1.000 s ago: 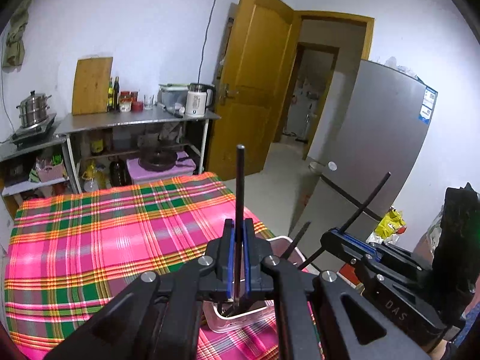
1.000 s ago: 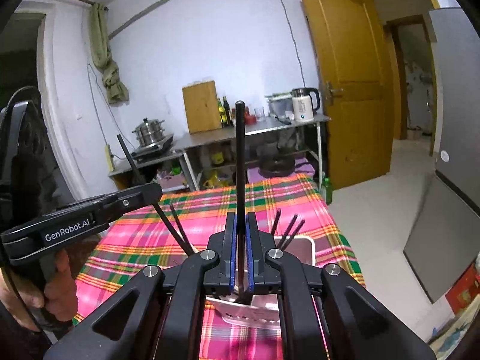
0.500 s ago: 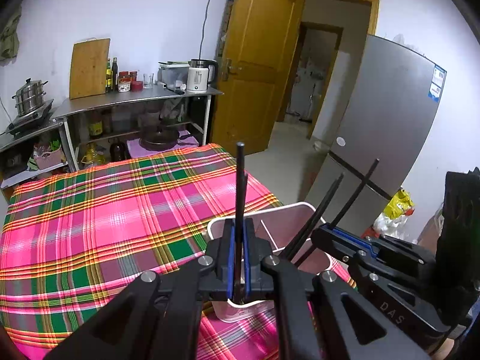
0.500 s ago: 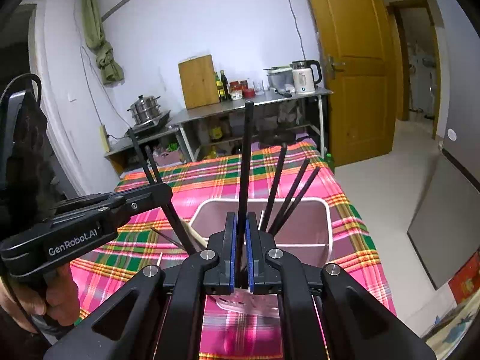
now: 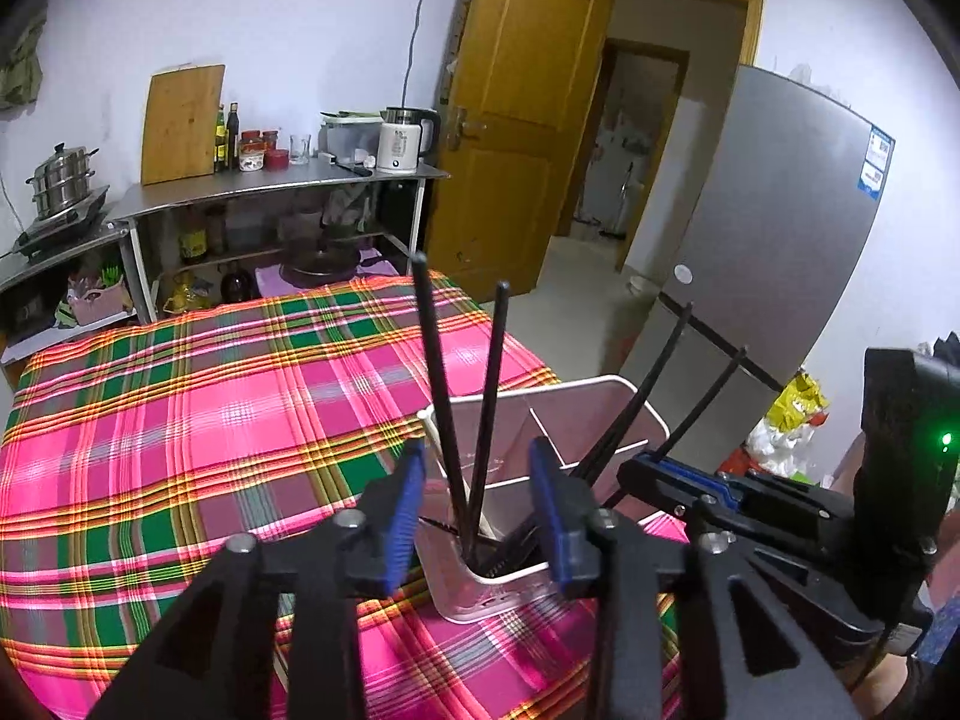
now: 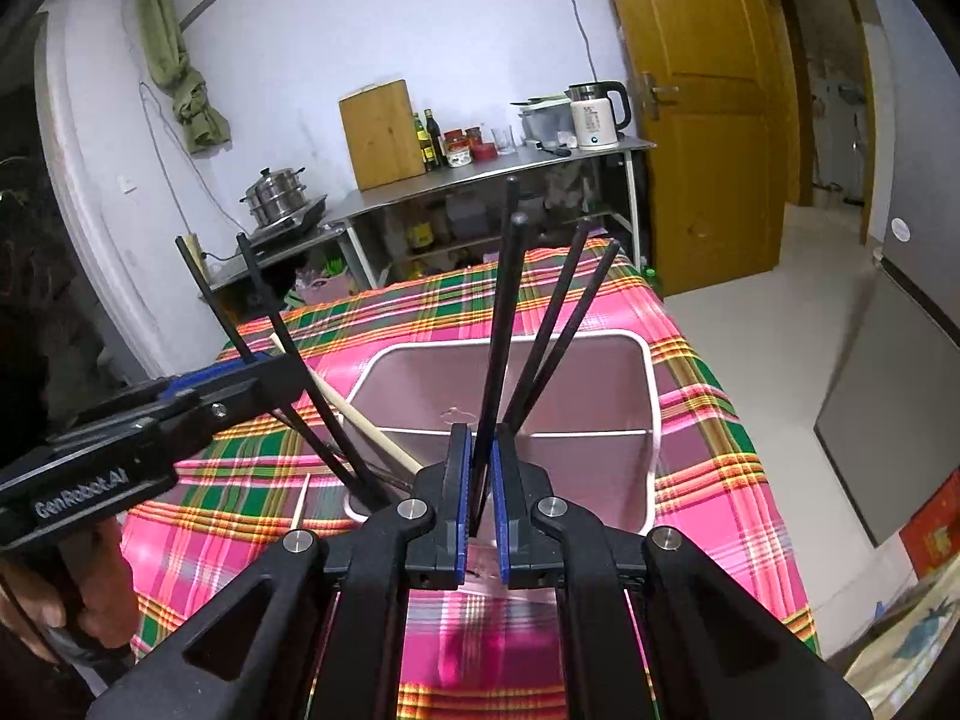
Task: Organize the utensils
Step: 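Lower both chopsticks into the holder and open both tools, then move both open tools toward the last metal chopstick on the cloth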
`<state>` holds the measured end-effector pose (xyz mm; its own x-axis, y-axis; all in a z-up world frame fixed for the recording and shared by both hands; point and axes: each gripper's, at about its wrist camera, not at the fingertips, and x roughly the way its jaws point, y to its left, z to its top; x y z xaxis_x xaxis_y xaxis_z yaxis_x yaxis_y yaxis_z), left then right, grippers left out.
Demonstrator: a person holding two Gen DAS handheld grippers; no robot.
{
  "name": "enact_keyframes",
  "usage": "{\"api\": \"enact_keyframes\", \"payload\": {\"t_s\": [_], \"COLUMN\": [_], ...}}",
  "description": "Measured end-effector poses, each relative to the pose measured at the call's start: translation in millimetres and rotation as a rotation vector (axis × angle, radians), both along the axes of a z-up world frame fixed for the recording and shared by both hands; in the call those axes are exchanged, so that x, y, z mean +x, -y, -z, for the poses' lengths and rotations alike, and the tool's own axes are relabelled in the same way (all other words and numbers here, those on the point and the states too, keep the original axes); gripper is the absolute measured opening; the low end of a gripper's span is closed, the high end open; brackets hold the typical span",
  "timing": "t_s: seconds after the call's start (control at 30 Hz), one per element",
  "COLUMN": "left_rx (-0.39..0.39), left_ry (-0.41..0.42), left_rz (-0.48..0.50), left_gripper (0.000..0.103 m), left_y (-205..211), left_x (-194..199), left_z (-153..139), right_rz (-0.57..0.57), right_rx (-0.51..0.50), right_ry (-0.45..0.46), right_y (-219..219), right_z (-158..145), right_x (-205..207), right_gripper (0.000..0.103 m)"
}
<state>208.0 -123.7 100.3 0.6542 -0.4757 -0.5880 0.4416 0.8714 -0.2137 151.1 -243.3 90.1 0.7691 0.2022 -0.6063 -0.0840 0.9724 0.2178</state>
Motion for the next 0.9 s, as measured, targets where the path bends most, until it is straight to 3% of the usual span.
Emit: {"api": "enact_keyframes", "payload": {"t_s": [0.4,0.9], "left_rx": [-0.045,-0.05], "left_ry": [0.05,0.03], "left_rz": [-0.031,-0.104], "left_gripper": [0.042,0.042], "left_y": [-28.9,-73.6], "left_x": [-23.5,-65.5], "left_z": [-19.9,3.1], "right_rz": [0.003,-0.031], "right_rx": [-0.007,-0.006], "right_ry": [0.056,0.093], "right_y": [-1.1,-11.2], "right_z": [-19.3,-27.1], "right_x": [-24.6,-58.3], "right_gripper": [0.01,0.011]}}
